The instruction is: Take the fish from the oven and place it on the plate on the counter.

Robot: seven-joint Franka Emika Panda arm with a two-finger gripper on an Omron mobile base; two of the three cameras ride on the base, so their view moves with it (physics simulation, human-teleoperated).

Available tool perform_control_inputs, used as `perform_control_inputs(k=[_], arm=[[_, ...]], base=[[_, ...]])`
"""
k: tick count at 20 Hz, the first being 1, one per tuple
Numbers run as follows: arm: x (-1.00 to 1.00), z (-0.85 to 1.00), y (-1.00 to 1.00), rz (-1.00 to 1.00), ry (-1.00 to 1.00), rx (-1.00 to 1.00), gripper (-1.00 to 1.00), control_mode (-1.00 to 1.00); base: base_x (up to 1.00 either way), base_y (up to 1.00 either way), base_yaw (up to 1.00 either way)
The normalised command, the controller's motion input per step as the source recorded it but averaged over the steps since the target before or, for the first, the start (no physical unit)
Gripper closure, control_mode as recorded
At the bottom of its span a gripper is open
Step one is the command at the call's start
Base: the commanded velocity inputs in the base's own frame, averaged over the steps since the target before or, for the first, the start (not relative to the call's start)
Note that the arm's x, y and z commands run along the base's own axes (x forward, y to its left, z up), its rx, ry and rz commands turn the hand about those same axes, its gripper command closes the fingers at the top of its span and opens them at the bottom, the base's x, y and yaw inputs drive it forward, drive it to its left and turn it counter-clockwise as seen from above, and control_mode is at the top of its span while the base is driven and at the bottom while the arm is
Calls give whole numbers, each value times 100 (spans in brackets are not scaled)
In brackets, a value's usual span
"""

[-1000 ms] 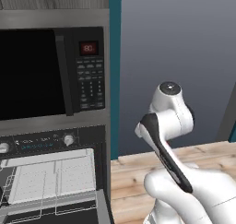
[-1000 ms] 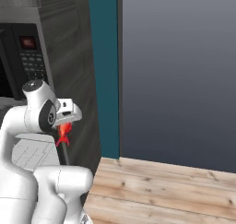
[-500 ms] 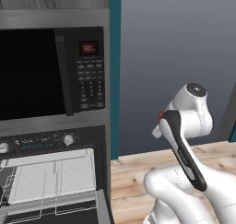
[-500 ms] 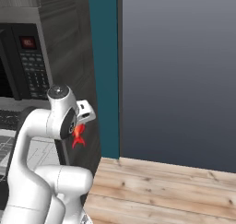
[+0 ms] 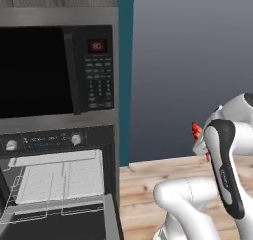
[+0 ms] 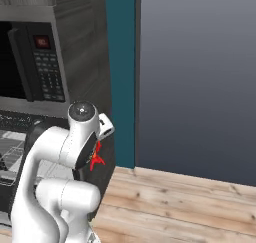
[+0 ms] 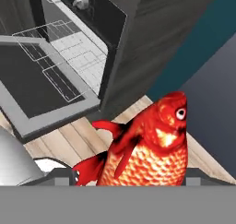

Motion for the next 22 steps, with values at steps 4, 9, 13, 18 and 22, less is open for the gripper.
perform_control_inputs(k=[4,9,13,18,22], arm=[[0,0,0,0,0,0,100,100],[0,0,0,0,0,0,100,100],[0,0,0,0,0,0,100,100],[0,0,0,0,0,0,100,100],[0,0,0,0,0,0,100,100]], base=[[-100,-3,34],[-93,0,35],[-57,0,35],[-8,1,33],[3,69,39]])
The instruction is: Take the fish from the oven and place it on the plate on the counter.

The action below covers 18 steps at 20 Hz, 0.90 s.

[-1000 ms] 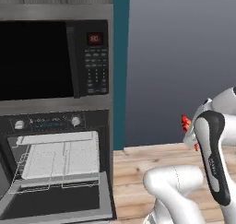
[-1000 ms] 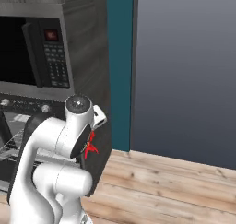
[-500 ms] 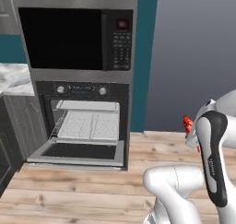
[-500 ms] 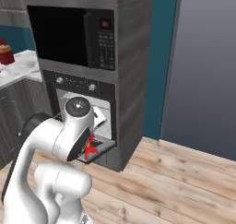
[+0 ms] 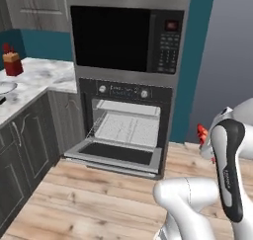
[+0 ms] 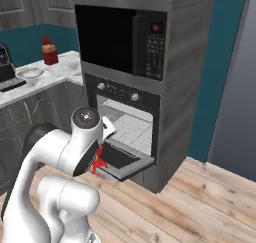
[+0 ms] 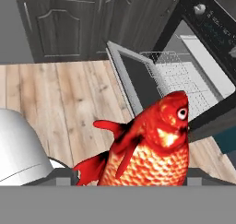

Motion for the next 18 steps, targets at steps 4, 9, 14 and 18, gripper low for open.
perform_control_inputs(k=[4,9,14,18], arm=[[0,0,0,0,0,0,100,100],[0,0,0,0,0,0,100,100],[0,0,0,0,0,0,100,100],[0,0,0,0,0,0,100,100]], base=[[24,100,35],[44,100,28],[98,83,13],[100,48,1]])
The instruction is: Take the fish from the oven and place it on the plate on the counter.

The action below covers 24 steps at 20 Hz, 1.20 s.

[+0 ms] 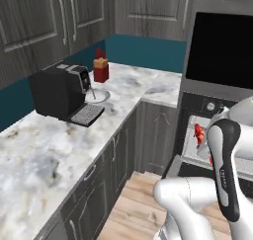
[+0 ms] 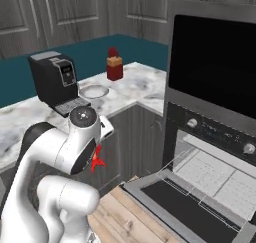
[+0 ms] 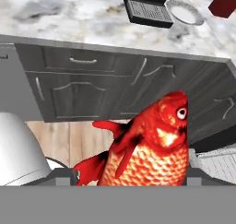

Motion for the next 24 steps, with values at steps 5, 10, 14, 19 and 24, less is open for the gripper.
perform_control_inputs(k=[5,10,14,19,24], arm=[[0,0,0,0,0,0,100,100],[0,0,0,0,0,0,100,100],[0,0,0,0,0,0,100,100],[0,0,0,0,0,0,100,100],[0,0,0,0,0,0,100,100]], base=[[89,38,0],[99,38,0],[100,32,0],[64,3,0],[67,-48,12]])
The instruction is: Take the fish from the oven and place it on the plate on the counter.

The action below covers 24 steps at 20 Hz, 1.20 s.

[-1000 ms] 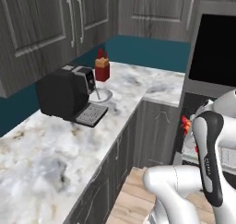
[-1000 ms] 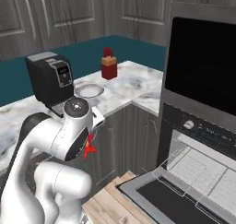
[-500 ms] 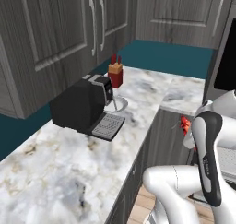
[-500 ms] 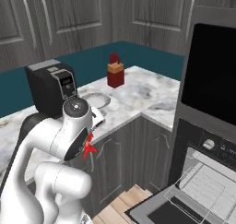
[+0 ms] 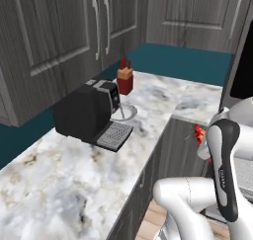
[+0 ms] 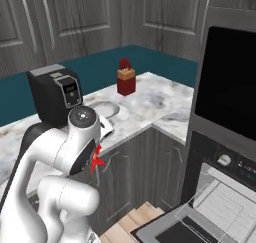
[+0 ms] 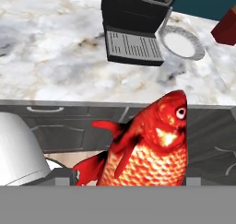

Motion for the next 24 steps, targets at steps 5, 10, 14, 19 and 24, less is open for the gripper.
perform_control_inputs(k=[5,10,14,19,24], arm=[[0,0,0,0,0,0,100,100],[0,0,0,0,0,0,100,100],[0,0,0,0,0,0,100,100],[0,0,0,0,0,0,100,100],[0,0,0,0,0,0,100,100]], base=[[71,-51,19],[66,-26,14],[54,-1,6],[43,-4,3],[25,-8,1]])
